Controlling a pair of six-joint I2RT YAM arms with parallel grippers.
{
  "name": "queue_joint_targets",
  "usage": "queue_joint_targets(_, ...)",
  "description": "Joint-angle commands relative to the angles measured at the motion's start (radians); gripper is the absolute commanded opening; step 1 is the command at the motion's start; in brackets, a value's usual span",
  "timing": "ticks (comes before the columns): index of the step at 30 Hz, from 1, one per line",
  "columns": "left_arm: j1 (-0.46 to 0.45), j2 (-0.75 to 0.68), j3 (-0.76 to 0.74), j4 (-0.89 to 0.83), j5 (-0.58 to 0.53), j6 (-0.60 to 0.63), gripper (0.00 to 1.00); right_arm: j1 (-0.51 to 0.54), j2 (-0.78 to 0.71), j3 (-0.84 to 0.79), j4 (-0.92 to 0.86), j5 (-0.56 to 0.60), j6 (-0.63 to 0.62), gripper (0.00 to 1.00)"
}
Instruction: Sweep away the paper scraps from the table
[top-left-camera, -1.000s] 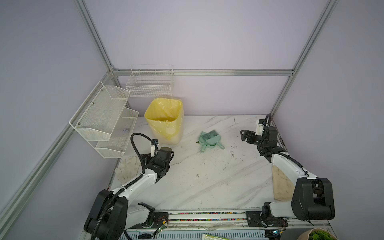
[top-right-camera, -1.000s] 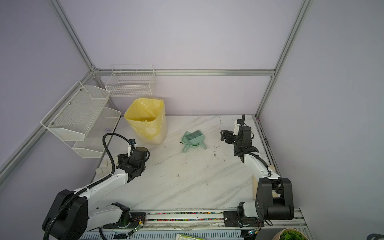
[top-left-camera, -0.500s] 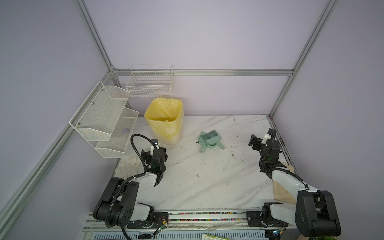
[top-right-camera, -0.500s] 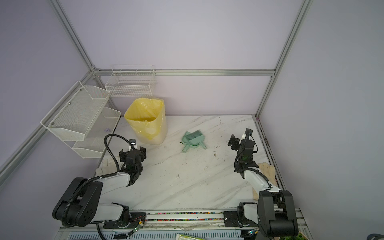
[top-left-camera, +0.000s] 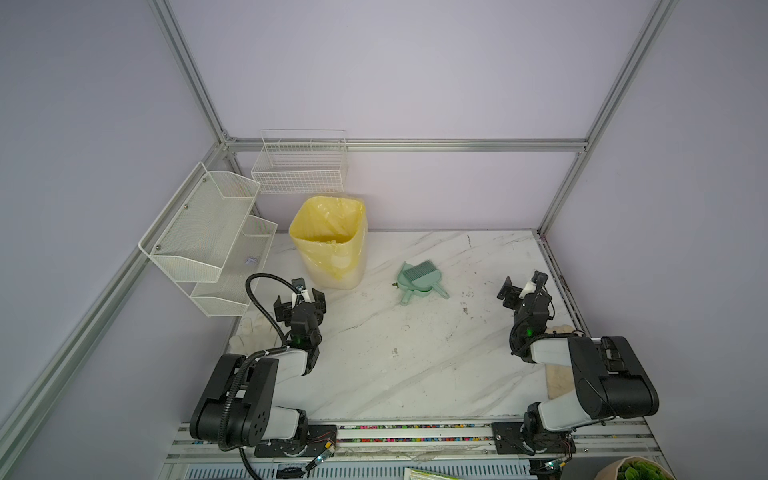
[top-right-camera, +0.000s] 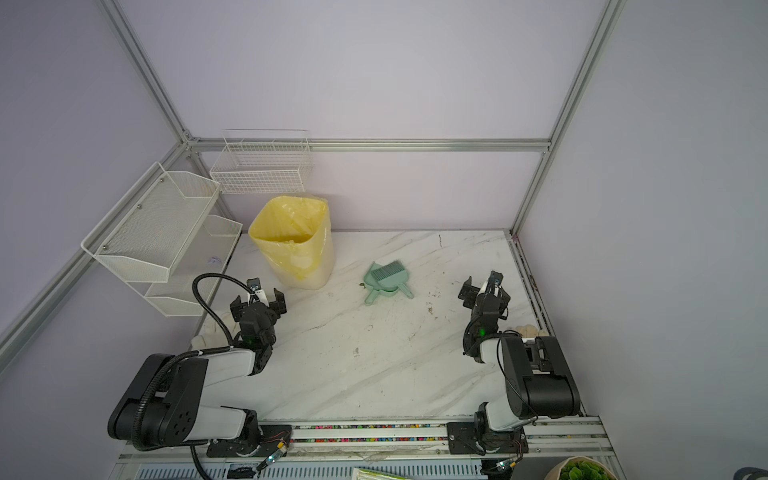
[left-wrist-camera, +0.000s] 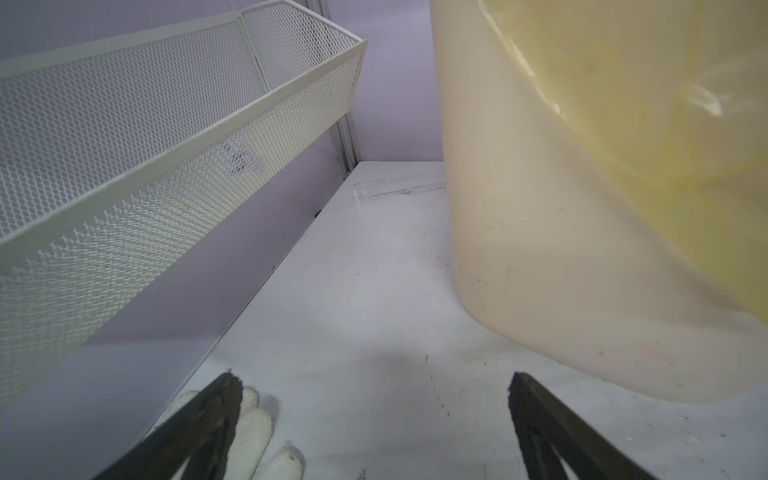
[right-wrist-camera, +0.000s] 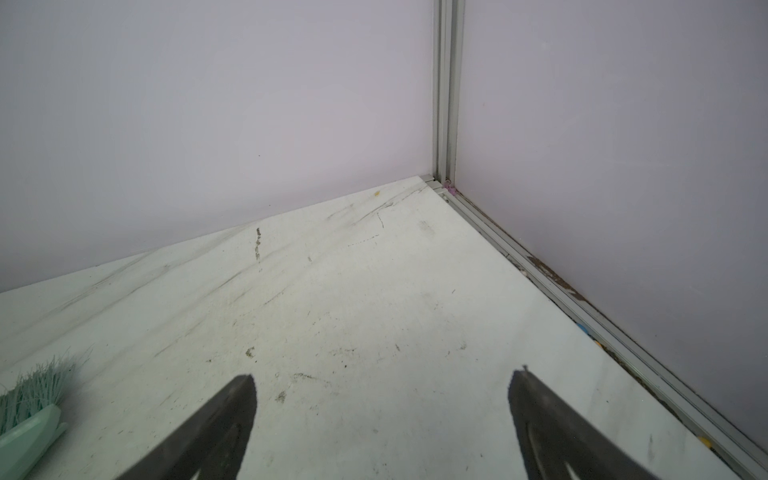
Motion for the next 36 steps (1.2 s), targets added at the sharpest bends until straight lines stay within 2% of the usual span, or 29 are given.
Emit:
queue_joint_targets(1,0.020,0.007,0.021,0.029,0.050,-0.003,1.00,-0.003,0.029,0.011,0.141,0.039,-0.014,0.97)
queue_joint_targets(5,0.039,0.050,0.046,-0.012,0.099,-0.057,1.00,-0.004,0.069,0.062,0.099,0.020,0.005,0.97)
queue_joint_targets(8,0.045,0.162,-0.047,0.301,0.199,0.011,1.00,-0.004,0.076,0.049,0.143,0.014,0.010,0.97)
queue_joint_targets(10,0.046,0.196,-0.077,0.394,0.246,0.032,1.00,-0.005,0.093,0.015,0.217,0.013,0.026,0.97)
queue_joint_targets(13,0.046,0.182,-0.054,0.327,0.234,0.021,1.00,-0.007,0.161,-0.038,0.404,0.003,0.025,0.97)
queue_joint_targets(20,0.048,0.189,-0.031,0.288,0.239,0.022,1.00,-0.006,0.168,-0.050,0.431,-0.031,0.011,0.97)
queue_joint_targets(25,0.066,0.184,0.004,0.210,0.255,0.002,1.00,-0.006,0.285,-0.040,0.556,-0.118,-0.033,0.97)
queue_joint_targets(27,0.071,0.185,0.007,0.204,0.262,-0.001,1.00,-0.005,0.237,-0.006,0.402,-0.115,-0.029,0.97)
queue_joint_targets(29,0.076,0.184,0.012,0.192,0.271,-0.005,1.00,-0.003,0.274,0.021,0.415,-0.163,-0.054,0.97)
queue_joint_targets(31,0.084,0.182,0.020,0.174,0.282,-0.013,1.00,0.017,0.253,0.096,0.227,-0.170,-0.088,0.97)
queue_joint_targets(32,0.090,0.182,0.024,0.166,0.290,-0.016,1.00,0.040,0.269,0.098,0.263,-0.138,-0.103,0.97)
queue_joint_targets(33,0.102,0.181,0.030,0.152,0.306,-0.027,1.00,0.045,0.277,0.092,0.287,-0.138,-0.108,0.97)
queue_joint_targets(34,0.111,0.178,0.035,0.133,0.318,-0.035,1.00,0.045,0.263,0.102,0.236,-0.136,-0.107,0.97)
queue_joint_targets(36,0.112,0.175,0.038,0.125,0.321,-0.036,1.00,0.046,0.275,0.093,0.283,-0.139,-0.107,0.97)
